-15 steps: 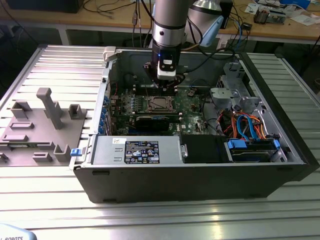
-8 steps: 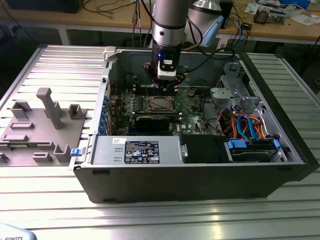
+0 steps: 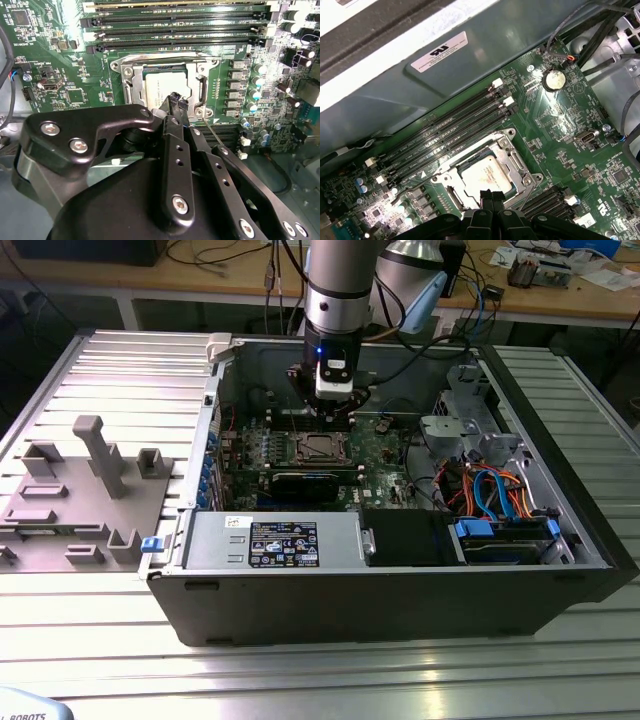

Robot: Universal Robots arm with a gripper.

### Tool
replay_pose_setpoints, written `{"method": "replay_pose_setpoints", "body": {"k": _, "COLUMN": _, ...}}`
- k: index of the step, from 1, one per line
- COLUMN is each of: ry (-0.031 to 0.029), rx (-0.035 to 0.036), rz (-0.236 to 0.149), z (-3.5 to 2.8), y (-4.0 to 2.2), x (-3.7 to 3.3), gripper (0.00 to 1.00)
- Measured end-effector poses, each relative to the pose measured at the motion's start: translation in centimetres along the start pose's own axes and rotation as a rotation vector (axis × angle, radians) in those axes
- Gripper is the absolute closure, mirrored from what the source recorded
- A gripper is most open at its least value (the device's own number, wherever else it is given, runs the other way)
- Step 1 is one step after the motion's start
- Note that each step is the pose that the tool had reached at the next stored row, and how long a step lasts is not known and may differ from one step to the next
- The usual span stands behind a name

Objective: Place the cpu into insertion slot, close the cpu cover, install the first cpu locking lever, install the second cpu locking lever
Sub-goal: 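Install the first cpu locking lever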

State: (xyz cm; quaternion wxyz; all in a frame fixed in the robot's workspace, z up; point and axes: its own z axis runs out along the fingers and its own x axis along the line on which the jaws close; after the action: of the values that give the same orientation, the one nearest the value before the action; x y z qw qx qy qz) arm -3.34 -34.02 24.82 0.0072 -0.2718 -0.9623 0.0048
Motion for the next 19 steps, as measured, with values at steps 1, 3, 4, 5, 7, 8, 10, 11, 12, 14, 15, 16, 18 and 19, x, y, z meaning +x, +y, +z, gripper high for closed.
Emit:
{"method": "replay_pose_setpoints", "body": {"k": 1, "ry": -0.0001, "rx": -0.0001, "rz": -0.001, "z": 0.0, "y": 0.0, "x": 0.0, "gripper": 0.89}}
{"method": "replay_pose_setpoints", "body": {"k": 3, "ry": 0.0, "rx": 0.0, "rz": -0.003, "z": 0.0, "y": 0.0, "x": 0.0, "gripper": 0.89}}
{"method": "replay_pose_setpoints", "body": {"k": 4, "ry": -0.0001, "rx": 0.0001, "rz": -0.003, "z": 0.0, "y": 0.0, "x": 0.0, "gripper": 0.89}}
{"method": "replay_pose_setpoints", "body": {"k": 5, "ry": -0.0001, "rx": 0.0, "rz": -0.004, "z": 0.0, "y": 0.0, "x": 0.0, "gripper": 0.89}}
{"method": "replay_pose_setpoints", "body": {"k": 7, "ry": -0.0001, "rx": 0.0, "rz": -0.006, "z": 0.0, "y": 0.0, "x": 0.0, "gripper": 0.89}}
{"method": "replay_pose_setpoints", "body": {"k": 8, "ry": -0.0001, "rx": 0.0001, "rz": -0.007, "z": 0.0, "y": 0.0, "x": 0.0, "gripper": 0.89}}
{"method": "replay_pose_setpoints", "body": {"k": 10, "ry": -0.0001, "rx": 0.0001, "rz": -0.009, "z": 0.0, "y": 0.0, "x": 0.0, "gripper": 0.89}}
{"method": "replay_pose_setpoints", "body": {"k": 11, "ry": -0.0002, "rx": 0.0001, "rz": -0.009, "z": 0.0, "y": 0.0, "x": 0.0, "gripper": 0.89}}
{"method": "replay_pose_setpoints", "body": {"k": 12, "ry": -0.0002, "rx": 0.0001, "rz": -0.01, "z": 0.0, "y": 0.0, "x": 0.0, "gripper": 0.89}}
{"method": "replay_pose_setpoints", "body": {"k": 14, "ry": -0.0002, "rx": 0.0001, "rz": -0.012, "z": 0.0, "y": 0.0, "x": 0.0, "gripper": 0.89}}
{"method": "replay_pose_setpoints", "body": {"k": 15, "ry": -0.0002, "rx": 0.0001, "rz": -0.013, "z": 0.0, "y": 0.0, "x": 0.0, "gripper": 0.89}}
{"method": "replay_pose_setpoints", "body": {"k": 16, "ry": -0.0002, "rx": 0.0001, "rz": -0.014, "z": 0.0, "y": 0.0, "x": 0.0, "gripper": 0.89}}
{"method": "replay_pose_setpoints", "body": {"k": 18, "ry": -0.0002, "rx": 0.0002, "rz": -0.016, "z": 0.0, "y": 0.0, "x": 0.0, "gripper": 0.89}}
{"method": "replay_pose_setpoints", "body": {"k": 19, "ry": -0.0002, "rx": 0.0002, "rz": -0.017, "z": 0.0, "y": 0.0, "x": 0.0, "gripper": 0.89}}
